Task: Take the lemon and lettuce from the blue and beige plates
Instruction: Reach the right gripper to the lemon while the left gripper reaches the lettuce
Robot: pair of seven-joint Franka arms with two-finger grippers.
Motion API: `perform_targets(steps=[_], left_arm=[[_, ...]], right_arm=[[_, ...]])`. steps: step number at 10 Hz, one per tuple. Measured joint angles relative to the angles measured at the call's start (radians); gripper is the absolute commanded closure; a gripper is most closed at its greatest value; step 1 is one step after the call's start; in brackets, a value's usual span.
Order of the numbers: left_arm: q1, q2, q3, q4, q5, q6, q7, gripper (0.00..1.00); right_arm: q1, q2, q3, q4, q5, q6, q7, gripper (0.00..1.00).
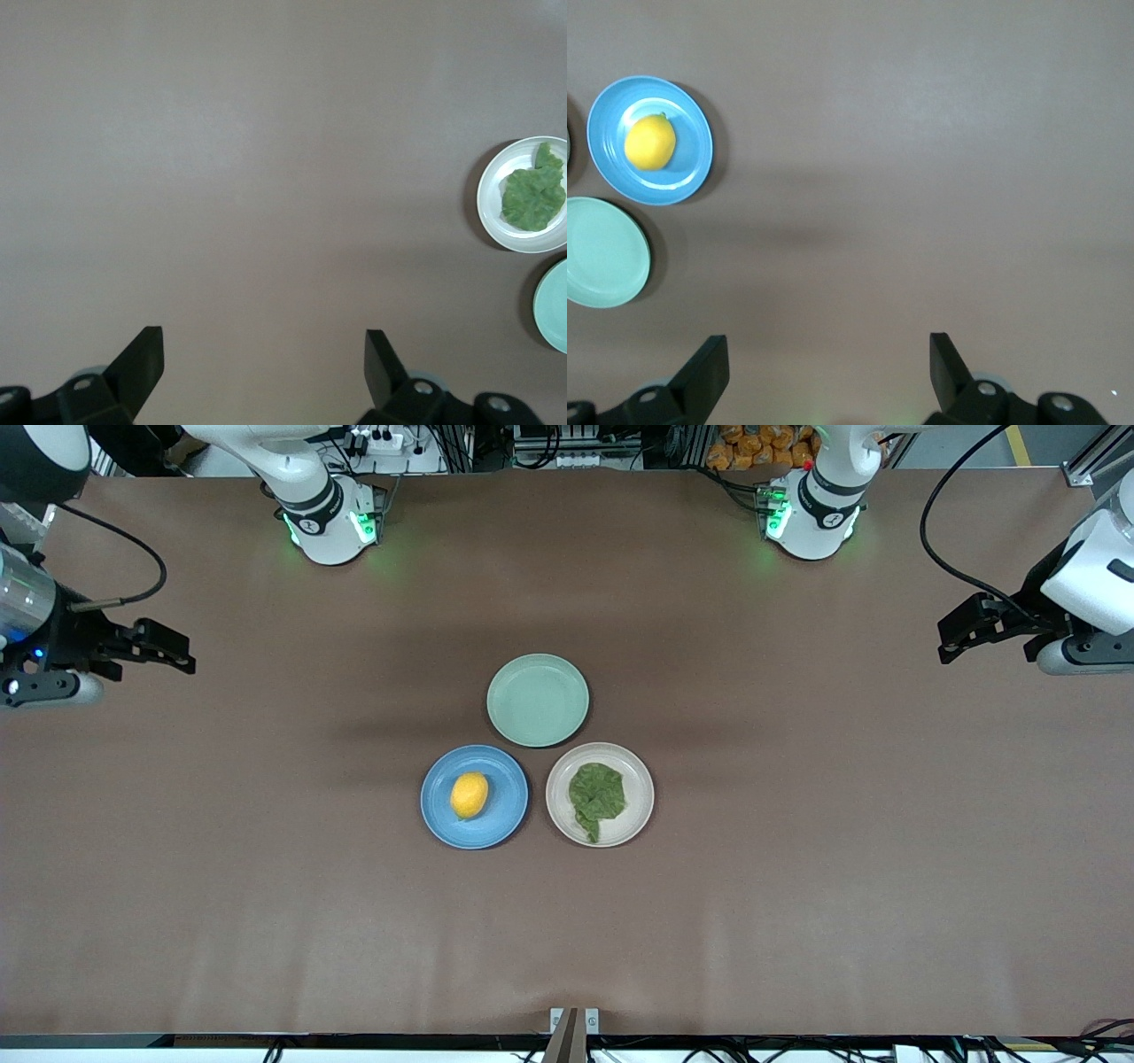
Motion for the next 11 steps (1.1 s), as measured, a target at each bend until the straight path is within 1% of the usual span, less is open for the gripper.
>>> perform_targets(steps=[3, 5, 7, 8, 9, 11], left_arm=[[0.000, 0.002, 0.000, 0.000, 0.000, 0.000, 0.000, 0.00], [-0.019, 0.024, -0.010, -0.002, 0.000, 0.018, 0.000, 0.00], [-0.091, 0.076, -0.021, -0.004, 0.000, 0.078, -0.014, 0.00], [-0.144, 0.112, -0.024, -0.006, 0.000, 0.120, -0.059, 0.00], [-0.199, 0.154, -0.028, -0.008, 0.000, 0.175, -0.116, 0.00], [-0.316, 0.266, -0.029, -0.014, 0.000, 0.324, -0.246, 0.00]], right_arm=[[0.000, -0.017, 0.000, 0.000, -0.006, -0.021, 0.000, 0.00], [0.000, -0.016, 0.000, -0.002, -0.006, -0.021, 0.000, 0.00], [0.001, -0.012, 0.003, -0.003, 0.007, -0.011, 0.004, 0.00], [0.009, -0.006, 0.006, -0.005, 0.020, 0.009, 0.034, 0.00], [0.037, 0.010, 0.011, -0.005, 0.032, 0.044, 0.116, 0.00], [0.155, 0.092, 0.019, -0.004, 0.039, 0.149, 0.358, 0.00]])
